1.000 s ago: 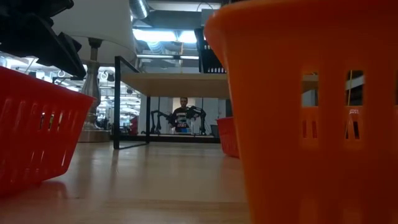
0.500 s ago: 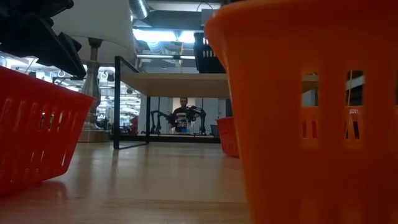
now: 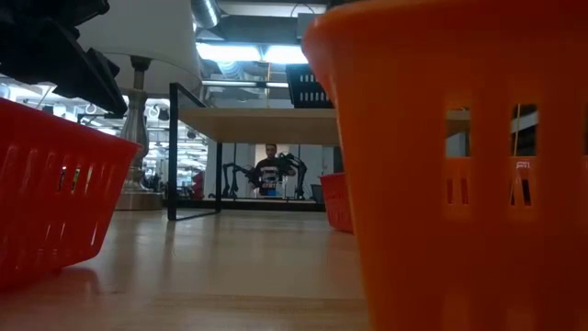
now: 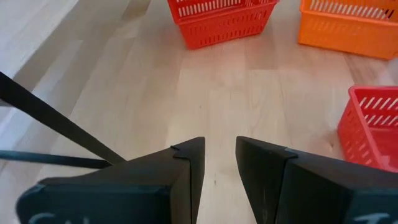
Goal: Stack baskets on shelf by color
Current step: Stack the black bin on top of the black bin
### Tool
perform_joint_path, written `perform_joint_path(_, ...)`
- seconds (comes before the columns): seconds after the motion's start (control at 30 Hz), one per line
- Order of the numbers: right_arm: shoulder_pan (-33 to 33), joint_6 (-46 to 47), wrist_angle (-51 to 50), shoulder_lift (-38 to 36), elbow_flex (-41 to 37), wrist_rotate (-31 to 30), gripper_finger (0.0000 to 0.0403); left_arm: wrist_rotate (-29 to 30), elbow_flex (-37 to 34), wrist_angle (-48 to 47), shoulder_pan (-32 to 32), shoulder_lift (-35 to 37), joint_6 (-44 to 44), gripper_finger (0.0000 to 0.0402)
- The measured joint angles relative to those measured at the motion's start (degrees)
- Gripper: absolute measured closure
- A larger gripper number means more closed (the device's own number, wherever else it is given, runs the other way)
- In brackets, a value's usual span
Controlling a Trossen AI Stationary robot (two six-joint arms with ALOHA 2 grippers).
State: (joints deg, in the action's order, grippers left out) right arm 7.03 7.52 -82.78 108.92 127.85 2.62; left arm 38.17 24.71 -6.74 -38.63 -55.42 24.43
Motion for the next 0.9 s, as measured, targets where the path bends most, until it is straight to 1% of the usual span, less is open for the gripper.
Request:
perform_joint_path(0.07,2.48,-0.01,-3.40,0.00,1.92,3.21,0.0266,-1.76,0.00,0.01,-0.07,0.00,2.02,0.0318)
perform_joint_path(0.1,3.93,0.05,-4.95,0.00,2.37,3.21,0.0266,-3.33,0.01,-0.01,-0.07,0.00,3.29,0.0318)
perform_joint_path(0.17,6.89,2.00,-7.85,-0.12,2.29,1.14,0.0266,-7.94,0.43,-0.22,-0.07,0.00,7.03,0.0318)
perform_joint_path(0.23,9.78,3.58,-7.09,-0.43,1.05,-0.37,0.0266,-14.17,1.66,-0.31,-0.31,0.00,10.24,0.0318)
perform_joint_path(0.3,12.49,4.17,-7.33,-0.73,0.33,-1.16,0.0266,-18.69,3.91,-1.63,-1.22,-0.01,11.39,0.0318)
perform_joint_path(0.37,15.03,5.73,-7.33,-1.13,-0.29,-3.74,0.0266,-21.42,7.11,-4.61,-2.70,-0.02,12.22,0.0318)
perform_joint_path(0.47,18.39,8.24,-7.29,-1.53,-1.46,-9.00,0.0266,-22.70,14.08,-11.87,-5.65,-0.65,16.14,0.0318)
perform_joint_path(0.57,20.85,10.36,-7.33,-2.66,-2.70,-13.91,0.0266,-24.75,20.64,-22.60,-9.54,-3.21,25.76,0.0318)
perform_joint_path(0.63,21.97,11.91,-7.28,-3.29,-3.05,-16.73,0.0266,-28.56,23.22,-26.84,-12.21,-5.54,34.95,0.0318)
perform_joint_path(0.77,23.01,15.00,-7.24,-4.00,-3.69,-19.92,0.0266,-39.72,24.04,-26.81,-16.95,-10.58,54.43,0.0318)
perform_joint_path(0.83,23.18,15.32,-7.24,-4.02,-3.67,-20.13,0.0266,-43.31,24.03,-27.28,-18.94,-13.55,61.93,0.0318)
perform_joint_path(0.9,23.21,15.04,-7.24,-4.04,-3.69,-20.13,0.0266,-44.82,24.02,-27.12,-20.55,-16.63,66.62,0.0318)
